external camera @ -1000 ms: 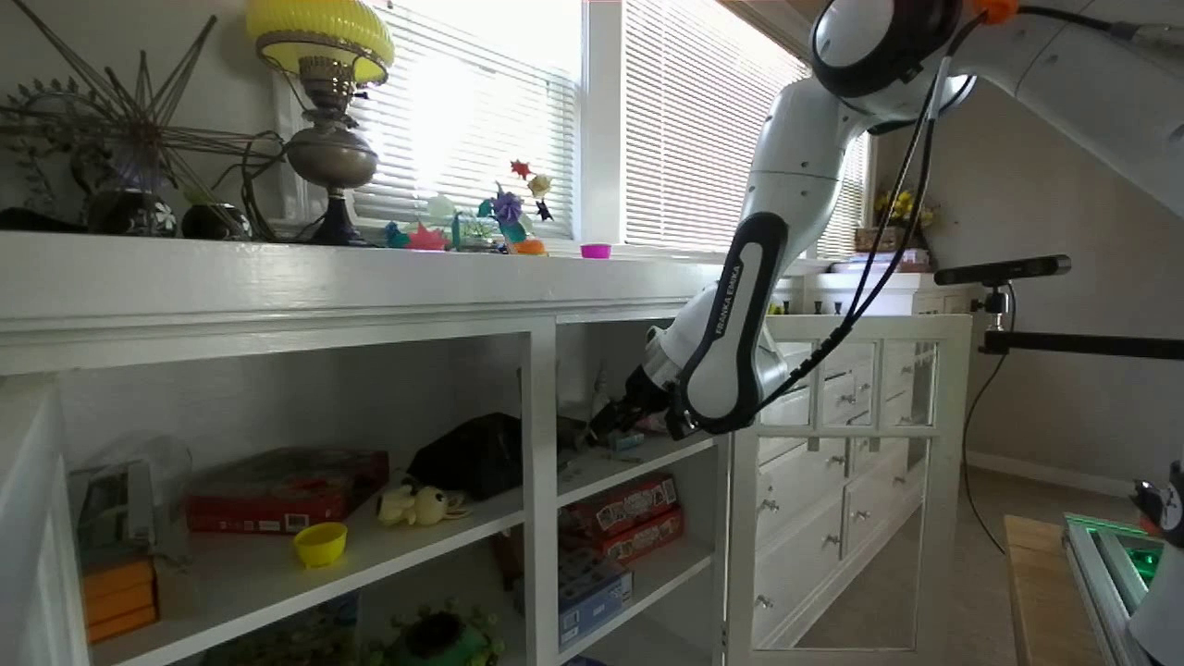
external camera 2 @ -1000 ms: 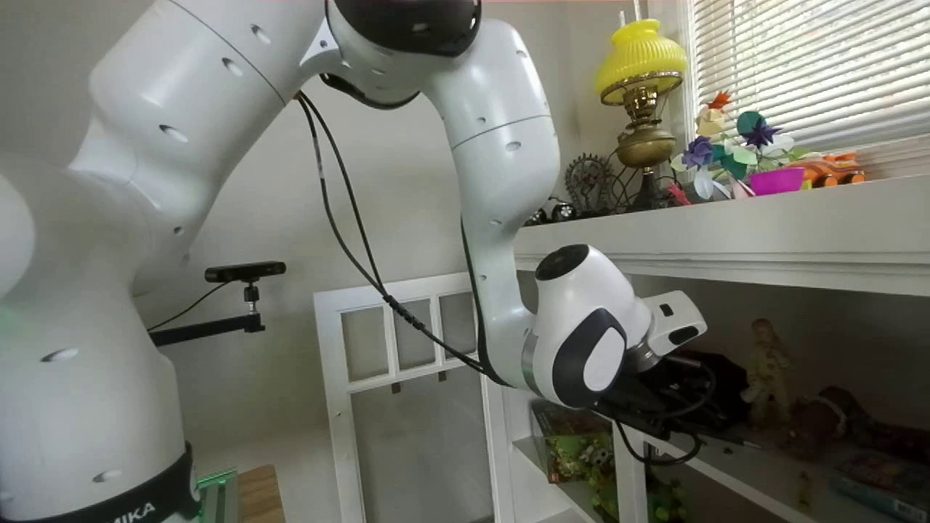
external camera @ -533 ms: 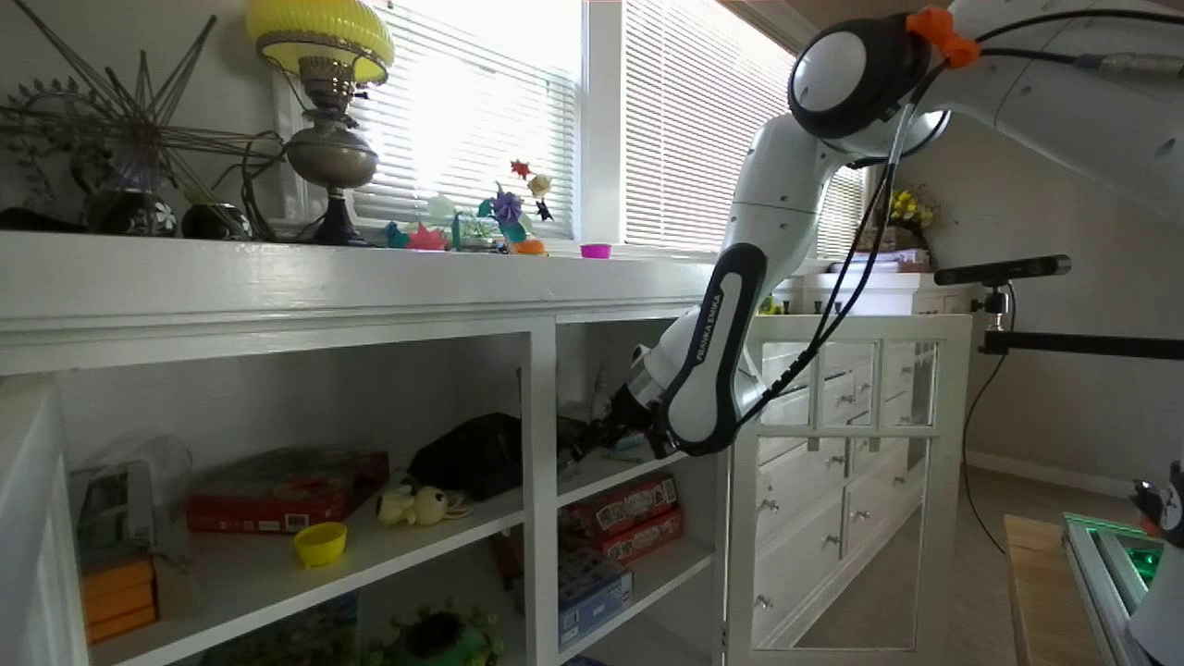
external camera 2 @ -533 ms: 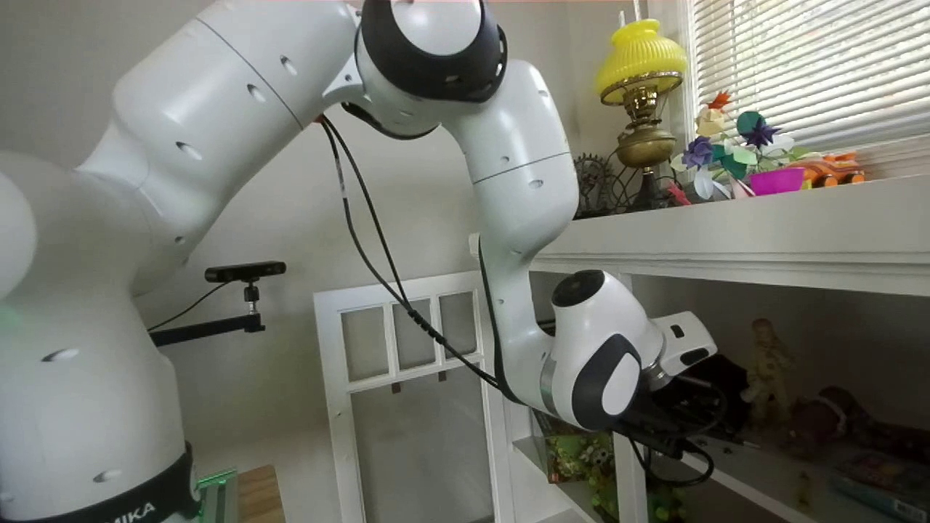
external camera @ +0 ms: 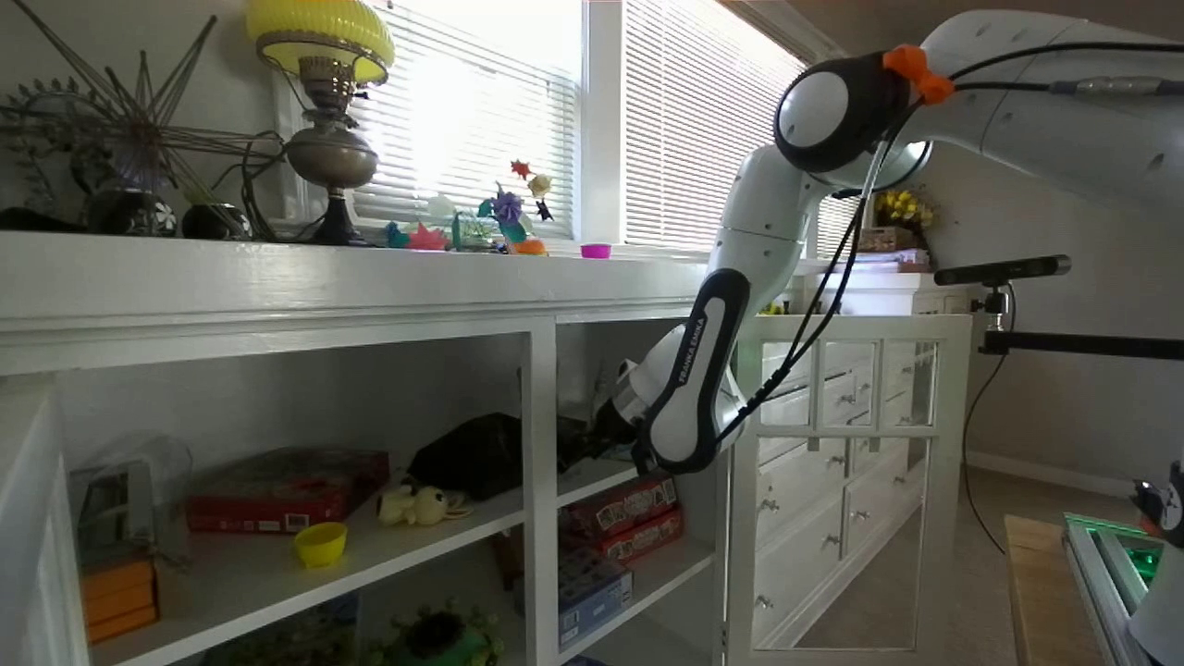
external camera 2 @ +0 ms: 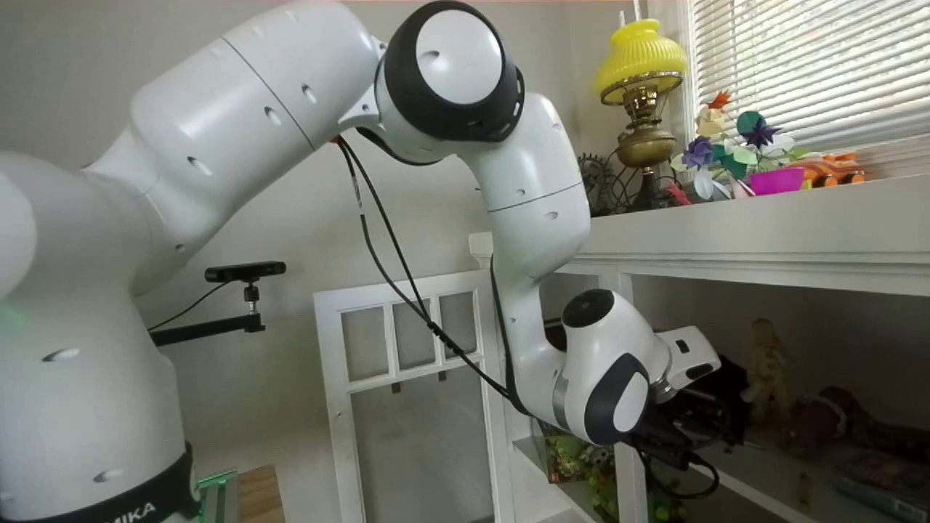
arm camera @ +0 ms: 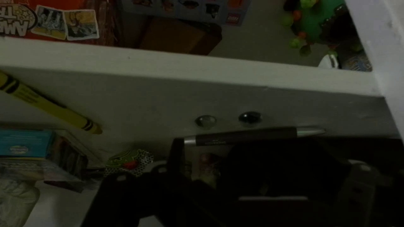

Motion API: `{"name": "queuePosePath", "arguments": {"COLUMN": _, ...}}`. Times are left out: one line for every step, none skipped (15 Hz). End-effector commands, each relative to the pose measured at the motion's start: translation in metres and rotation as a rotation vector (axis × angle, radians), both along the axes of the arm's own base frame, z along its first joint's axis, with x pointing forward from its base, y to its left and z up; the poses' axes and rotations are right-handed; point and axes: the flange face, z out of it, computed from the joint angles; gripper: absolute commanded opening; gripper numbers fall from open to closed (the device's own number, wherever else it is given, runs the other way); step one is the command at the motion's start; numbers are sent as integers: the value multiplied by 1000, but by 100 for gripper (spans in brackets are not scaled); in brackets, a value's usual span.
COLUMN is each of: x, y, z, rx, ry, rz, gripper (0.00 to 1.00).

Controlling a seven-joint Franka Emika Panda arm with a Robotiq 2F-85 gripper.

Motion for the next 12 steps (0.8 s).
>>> {"name": "queuePosePath", "arguments": {"x": 10, "y": -3, "z": -12, "rx": -1, "ry": -37, "rz": 3, "gripper": 100}}
{"name": "queuePosePath", "arguments": {"x": 11, "y": -5, "z": -14, "rx": -1, "ry": -38, "rz": 1, "gripper": 100}}
{"name": "queuePosePath", "arguments": {"x": 12, "y": -7, "z": -16, "rx": -1, "ry": -37, "rz": -1, "gripper": 100}}
{"name": "queuePosePath", "arguments": {"x": 12, "y": -8, "z": -18, "rx": -1, "ry": -38, "rz": -4, "gripper": 97}}
{"name": "queuePosePath", "arguments": {"x": 13, "y": -9, "z": -19, "rx": -1, "ry": -39, "rz": -8, "gripper": 77}}
{"name": "queuePosePath", "arguments": {"x": 14, "y": -11, "z": -20, "rx": -2, "ry": -39, "rz": -9, "gripper": 75}}
{"name": "queuePosePath", "arguments": {"x": 14, "y": -12, "z": -21, "rx": -2, "ry": -39, "rz": -11, "gripper": 72}}
{"name": "queuePosePath", "arguments": {"x": 14, "y": -12, "z": -22, "rx": 0, "ry": -38, "rz": -14, "gripper": 69}}
{"name": "queuePosePath", "arguments": {"x": 15, "y": -13, "z": -22, "rx": -1, "ry": -40, "rz": -14, "gripper": 67}}
{"name": "queuePosePath", "arguments": {"x": 15, "y": -13, "z": -23, "rx": 0, "ry": -39, "rz": -16, "gripper": 65}}
{"name": "queuePosePath", "arguments": {"x": 15, "y": -13, "z": -24, "rx": 0, "ry": -39, "rz": -15, "gripper": 67}}
{"name": "queuePosePath", "arguments": {"x": 15, "y": -14, "z": -24, "rx": -1, "ry": -39, "rz": -16, "gripper": 64}}
